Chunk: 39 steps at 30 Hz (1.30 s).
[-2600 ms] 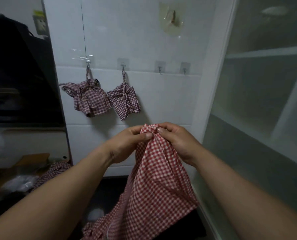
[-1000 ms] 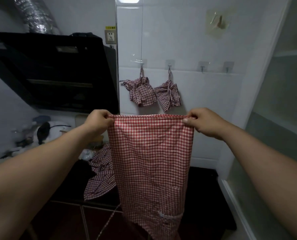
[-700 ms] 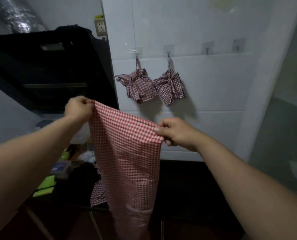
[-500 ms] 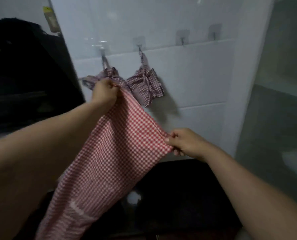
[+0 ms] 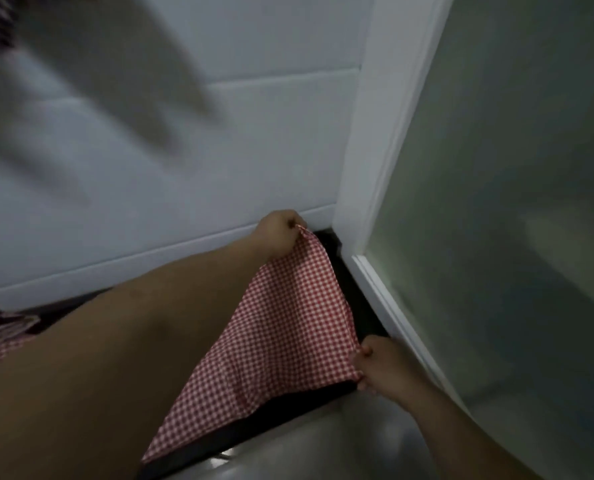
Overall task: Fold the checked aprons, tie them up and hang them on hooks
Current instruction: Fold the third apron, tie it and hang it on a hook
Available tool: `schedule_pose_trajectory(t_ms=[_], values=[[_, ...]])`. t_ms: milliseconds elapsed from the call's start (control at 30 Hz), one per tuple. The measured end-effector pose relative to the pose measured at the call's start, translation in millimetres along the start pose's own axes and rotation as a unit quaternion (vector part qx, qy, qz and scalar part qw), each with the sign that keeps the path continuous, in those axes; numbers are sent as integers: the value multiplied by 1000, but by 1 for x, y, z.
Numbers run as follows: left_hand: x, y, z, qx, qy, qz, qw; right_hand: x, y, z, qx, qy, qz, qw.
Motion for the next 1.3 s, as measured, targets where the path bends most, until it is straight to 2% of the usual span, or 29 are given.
schedule_pose_trajectory(t_ms=[67, 133, 200, 267, 333, 367, 433, 467, 567, 633, 733, 833, 900, 967, 1067, 1167, 1233, 1300], values=[[-15, -10, -33, -1, -56, -4, 998, -22, 17, 7, 25, 47, -5, 999], [-20, -12, -55, 0, -108, -19, 994, -33, 21, 16, 93, 100, 4, 991], [-20, -14, -67, 32, -130, -15, 991, -36, 12, 23, 178, 159, 37, 970], [-11, -19, -71, 33, -96, -31, 994, -33, -13, 18, 257, 219, 119, 934], [5, -32, -69, -11, -19, -55, 998, -35, -47, 4, 306, 243, 206, 897], [17, -42, -68, -57, 29, -55, 996, -40, -62, -5, 316, 229, 242, 888], [55, -65, -70, -164, 100, -28, 981, -56, -80, -28, 308, 154, 284, 895], [77, -77, -75, -199, 99, -1, 975, -66, -85, -40, 307, 115, 297, 897], [118, -126, -101, -254, -14, 76, 964, -91, -87, -75, 337, 17, 308, 889], [120, -149, -111, -271, -51, 77, 958, -107, -77, -92, 372, -25, 284, 883], [99, -146, -115, -271, -53, 38, 960, -124, -54, -90, 407, -21, 234, 883], [84, -138, -108, -222, -70, 16, 973, -133, -49, -77, 436, -16, 204, 877], [96, -134, -68, -199, -23, 28, 979, -131, -64, -73, 456, -42, 190, 868], [106, -133, -36, -205, 21, 35, 978, -132, -70, -61, 474, -23, 171, 863], [162, -177, 36, -243, 75, 117, 960, -111, -127, -94, 454, -8, 282, 845], [231, -237, 101, -299, 140, 210, 920, -79, -182, -167, 389, -79, 390, 831], [250, -262, 131, -302, 148, 242, 910, -70, -211, -204, 362, -95, 419, 827], [246, -276, 145, -303, 124, 235, 915, -70, -233, -228, 357, -96, 424, 827]])
Point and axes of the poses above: each hand's wrist, its own x-axis away from the middle knuckle, its own z-axis out of the back of the hand, y = z × x, the point moved 6 cm from there along -x, towards the middle knuckle, and after that the axes turned 3 degrees about -x, right-handed, at the moved point
